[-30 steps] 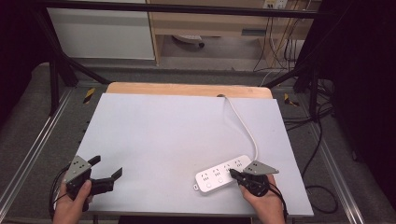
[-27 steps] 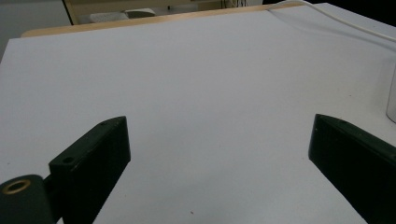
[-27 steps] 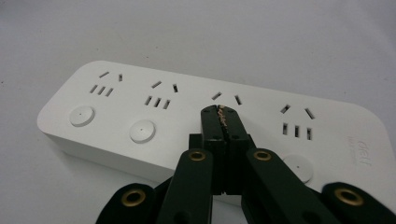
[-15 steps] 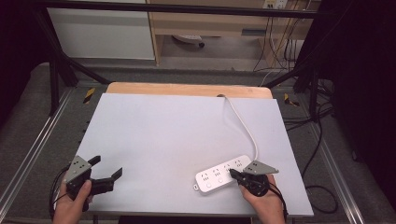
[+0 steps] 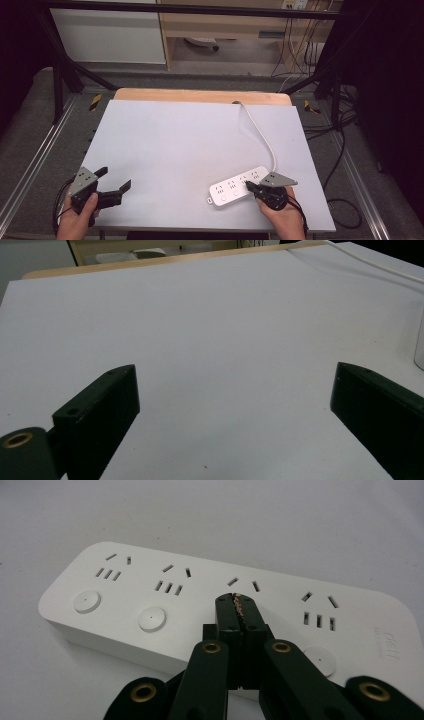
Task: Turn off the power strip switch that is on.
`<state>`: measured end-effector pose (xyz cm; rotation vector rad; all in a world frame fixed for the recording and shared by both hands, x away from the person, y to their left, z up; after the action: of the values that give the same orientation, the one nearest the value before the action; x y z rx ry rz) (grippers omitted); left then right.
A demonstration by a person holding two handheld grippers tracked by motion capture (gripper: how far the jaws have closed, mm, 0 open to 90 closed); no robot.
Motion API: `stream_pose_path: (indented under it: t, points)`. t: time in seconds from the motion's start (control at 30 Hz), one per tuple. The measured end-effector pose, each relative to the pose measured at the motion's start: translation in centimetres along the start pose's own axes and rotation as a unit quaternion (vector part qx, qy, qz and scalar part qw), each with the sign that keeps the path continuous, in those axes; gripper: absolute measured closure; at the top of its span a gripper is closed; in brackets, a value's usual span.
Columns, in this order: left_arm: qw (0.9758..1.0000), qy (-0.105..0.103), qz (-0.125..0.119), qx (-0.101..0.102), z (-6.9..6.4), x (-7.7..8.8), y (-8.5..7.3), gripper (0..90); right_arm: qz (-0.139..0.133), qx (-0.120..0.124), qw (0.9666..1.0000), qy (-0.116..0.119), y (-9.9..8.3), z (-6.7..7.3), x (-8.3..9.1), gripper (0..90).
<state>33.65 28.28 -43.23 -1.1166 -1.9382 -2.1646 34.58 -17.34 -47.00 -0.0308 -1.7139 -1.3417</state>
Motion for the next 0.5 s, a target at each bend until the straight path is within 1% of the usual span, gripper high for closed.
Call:
stream_pose_path:
  t: [0.5]
  points:
    - [1.0000,0.000,-0.001,0.001,0.02,0.00,0.00,5.4,-0.001,-0.002,1.0000,-0.001,0.01,0.03,0.02,90.0]
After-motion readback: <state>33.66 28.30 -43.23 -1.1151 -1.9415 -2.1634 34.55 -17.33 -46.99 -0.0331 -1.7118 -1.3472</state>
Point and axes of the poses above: each handheld gripper's, and its own axes: x roughly backward along the jaws, y roughly out of its top, z roughly to its left, the point moved 5 cm from there along -x, roughly forward along the jaws, and after that the axes turned 6 degrees about z, right-handed, at the moved point
